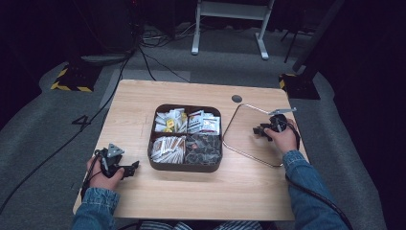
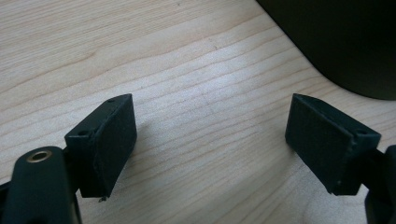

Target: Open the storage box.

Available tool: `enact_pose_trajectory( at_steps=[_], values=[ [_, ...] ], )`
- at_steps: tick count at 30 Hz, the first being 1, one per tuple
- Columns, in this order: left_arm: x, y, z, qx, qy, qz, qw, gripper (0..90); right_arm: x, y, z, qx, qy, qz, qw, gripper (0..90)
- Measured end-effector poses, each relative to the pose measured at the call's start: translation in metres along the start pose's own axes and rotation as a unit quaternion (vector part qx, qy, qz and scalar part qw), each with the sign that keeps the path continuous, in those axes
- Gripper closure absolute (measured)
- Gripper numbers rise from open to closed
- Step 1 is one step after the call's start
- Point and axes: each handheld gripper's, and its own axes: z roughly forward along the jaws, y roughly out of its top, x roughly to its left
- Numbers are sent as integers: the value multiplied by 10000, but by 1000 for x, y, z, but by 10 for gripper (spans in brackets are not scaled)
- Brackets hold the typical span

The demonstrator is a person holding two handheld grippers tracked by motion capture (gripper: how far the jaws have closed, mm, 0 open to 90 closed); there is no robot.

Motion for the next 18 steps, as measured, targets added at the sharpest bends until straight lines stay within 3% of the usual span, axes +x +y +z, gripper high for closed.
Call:
enact_pose_trajectory(
  at_steps=[4,11,14,18],
  values=[
    [0,0,0,3,11,7,10000,170,5,8,-7,-235,19,5,9997,384],
    [0,0,0,4,4,3,10000,170,15,19,-19,-482,130,-32,9987,367],
    [0,0,0,11,9,8,10000,171,20,23,-24,-615,322,75,9976,367],
    [0,0,0,-11,14,-7,10000,171,28,33,-29,-747,425,26,9963,367]
  ],
)
